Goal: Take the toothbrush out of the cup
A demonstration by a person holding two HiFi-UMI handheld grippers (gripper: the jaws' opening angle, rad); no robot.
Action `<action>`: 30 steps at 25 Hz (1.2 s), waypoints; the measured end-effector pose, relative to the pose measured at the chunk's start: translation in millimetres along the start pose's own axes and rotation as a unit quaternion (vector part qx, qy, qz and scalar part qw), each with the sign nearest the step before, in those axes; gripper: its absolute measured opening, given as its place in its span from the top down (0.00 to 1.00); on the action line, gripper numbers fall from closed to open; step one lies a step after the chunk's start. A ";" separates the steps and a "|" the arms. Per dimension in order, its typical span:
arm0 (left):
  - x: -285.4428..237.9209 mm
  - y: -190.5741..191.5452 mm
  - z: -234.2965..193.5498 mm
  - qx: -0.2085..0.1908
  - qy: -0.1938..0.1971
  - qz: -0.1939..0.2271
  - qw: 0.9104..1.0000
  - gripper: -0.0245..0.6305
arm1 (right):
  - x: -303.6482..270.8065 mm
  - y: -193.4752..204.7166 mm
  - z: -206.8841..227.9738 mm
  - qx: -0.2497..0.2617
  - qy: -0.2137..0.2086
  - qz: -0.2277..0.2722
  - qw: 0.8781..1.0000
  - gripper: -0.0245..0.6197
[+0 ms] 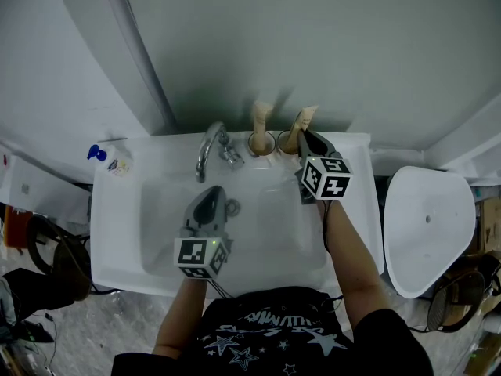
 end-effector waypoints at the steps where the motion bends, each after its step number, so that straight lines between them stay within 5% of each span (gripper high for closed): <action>1: 0.6 -0.4 1.8 -0.001 0.000 -0.001 1.000 0.92 | 3.3 -3.2 0.6 -0.002 0.000 0.005 1.000 0.92; 15: 14.4 -5.2 42.6 -0.032 0.013 -0.001 0.999 0.92 | 50.0 -38.8 14.8 -0.054 -0.026 0.068 0.996 0.92; 30: 5.8 4.9 102.3 -0.030 0.008 -0.007 0.999 0.92 | 114.8 5.7 71.1 -0.013 -0.009 -0.005 1.000 0.92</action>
Point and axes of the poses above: the fingertips, and each gripper's own axes: x backward along the fingers, z to its right, y out of its underside, the point moved 6 cm from there along x, backward along the fingers, and after that the axes turned 7 degrees about y, right-handed, at the moved point
